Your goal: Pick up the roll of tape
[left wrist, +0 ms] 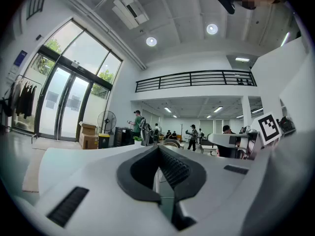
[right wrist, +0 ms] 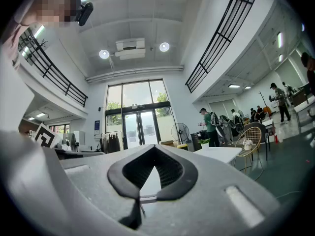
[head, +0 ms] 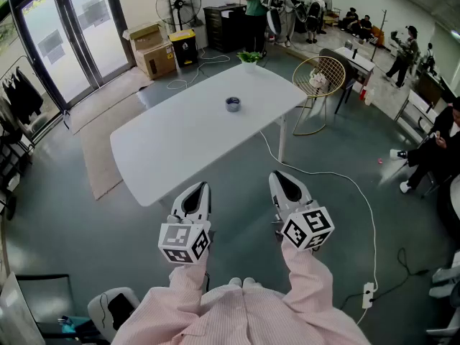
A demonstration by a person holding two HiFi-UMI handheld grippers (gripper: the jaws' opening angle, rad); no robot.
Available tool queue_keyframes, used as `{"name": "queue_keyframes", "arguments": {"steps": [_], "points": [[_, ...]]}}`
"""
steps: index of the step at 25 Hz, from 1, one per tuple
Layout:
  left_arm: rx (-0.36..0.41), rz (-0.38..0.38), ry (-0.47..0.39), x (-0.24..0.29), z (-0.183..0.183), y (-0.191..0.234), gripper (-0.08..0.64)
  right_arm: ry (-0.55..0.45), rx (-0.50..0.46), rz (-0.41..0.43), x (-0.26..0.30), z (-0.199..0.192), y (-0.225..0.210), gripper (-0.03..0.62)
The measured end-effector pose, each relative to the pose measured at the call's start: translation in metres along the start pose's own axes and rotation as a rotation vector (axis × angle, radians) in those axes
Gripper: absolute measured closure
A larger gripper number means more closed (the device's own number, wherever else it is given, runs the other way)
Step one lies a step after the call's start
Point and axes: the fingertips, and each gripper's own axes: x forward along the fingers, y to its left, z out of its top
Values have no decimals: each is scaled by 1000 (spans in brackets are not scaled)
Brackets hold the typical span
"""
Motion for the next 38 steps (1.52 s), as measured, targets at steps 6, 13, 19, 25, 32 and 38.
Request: {"name": "queue_keyframes", "arguments": {"steps": [6,13,19,25,32,38], "points": [[-10,-1,7,-4,-5,-7,560,6,-1,-26,-11,-3,-5,589],[-25,6,16,-2,-12,-13,558,18,49,-38,-14,-9,-21,588],[-27,25,23,-4,-23,-22,558,57,39,-21,-18,-19,-31,569],[-41,45,40,-5,-31,-26,558,83,44,-26,-18,-24,-40,531],[-53,48,44,18,-39,-16,559,95,40,-33,1,-32,-57,473],[-72,45,46,59,-35,12,559,107,51,-38,43,-36,-77,441]]}}
